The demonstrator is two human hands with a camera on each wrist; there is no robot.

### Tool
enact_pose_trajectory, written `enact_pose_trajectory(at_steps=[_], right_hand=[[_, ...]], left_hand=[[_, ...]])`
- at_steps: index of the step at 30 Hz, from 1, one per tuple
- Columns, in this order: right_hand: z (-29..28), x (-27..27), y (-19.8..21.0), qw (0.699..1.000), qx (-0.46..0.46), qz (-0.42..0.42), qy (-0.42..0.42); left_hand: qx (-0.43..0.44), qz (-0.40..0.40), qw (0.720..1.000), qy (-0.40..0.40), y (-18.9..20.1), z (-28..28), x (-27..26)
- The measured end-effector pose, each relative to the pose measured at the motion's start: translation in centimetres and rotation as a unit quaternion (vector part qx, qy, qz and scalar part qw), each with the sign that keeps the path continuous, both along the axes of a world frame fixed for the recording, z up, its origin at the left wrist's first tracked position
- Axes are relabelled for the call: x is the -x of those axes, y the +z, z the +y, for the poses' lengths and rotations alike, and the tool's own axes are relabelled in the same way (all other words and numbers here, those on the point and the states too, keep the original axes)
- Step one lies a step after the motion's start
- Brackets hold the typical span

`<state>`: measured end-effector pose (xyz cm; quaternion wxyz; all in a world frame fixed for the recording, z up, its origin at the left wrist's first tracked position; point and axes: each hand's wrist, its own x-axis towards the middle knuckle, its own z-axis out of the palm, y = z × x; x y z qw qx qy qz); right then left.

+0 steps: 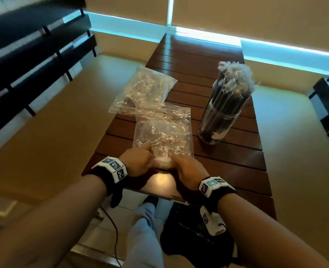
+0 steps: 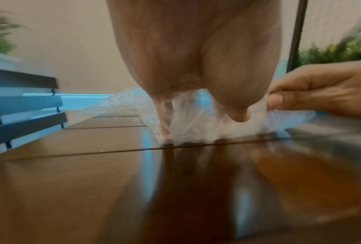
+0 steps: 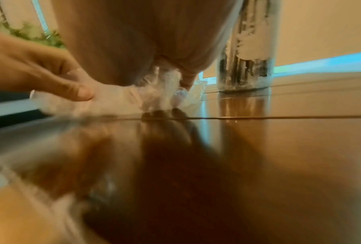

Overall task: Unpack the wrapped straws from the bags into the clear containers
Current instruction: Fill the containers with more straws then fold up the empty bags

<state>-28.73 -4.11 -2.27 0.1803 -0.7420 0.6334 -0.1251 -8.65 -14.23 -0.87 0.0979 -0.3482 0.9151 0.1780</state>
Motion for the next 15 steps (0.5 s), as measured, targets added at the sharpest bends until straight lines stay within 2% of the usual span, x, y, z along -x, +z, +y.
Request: enact_pose_trajectory(at_steps=[2,5,7,10,12,15], right_hand=[[-0.6,0.3,0.1,0.999,-0.007,-0.012,-0.044],[-1.0,0.6,-0.1,0.996,-0.017,-0.034,-0.079],[-1.1,0.5,-0.7,0.994,-0.004,-0.053,-0.095],[-0.9,0.3,-1.3,0.995,0.015,-0.033,-0.090],[-0.6,0.1,-1.6,0.994,0.068,0.065,-0.057],[-0.2,-0.6,-1.3,0.971,0.118,0.205,-0.012]], left_hand=[[-0.035,0.049,0.997,0.050,0.1,-0.4,-0.6],[-0.101,0.130,0.977,0.139,-0.5,-0.9,-1.3],[-0.093,0.141,0.971,0.166,-1.0,-1.0,-1.5],[0.005,0.111,0.981,0.158,-1.8,-0.4,-1.1],[0.094,0.080,0.985,0.121,-2.0,-0.2,-0.6],[0.188,0.065,0.979,0.051,-2.0,-0.2,-0.3]])
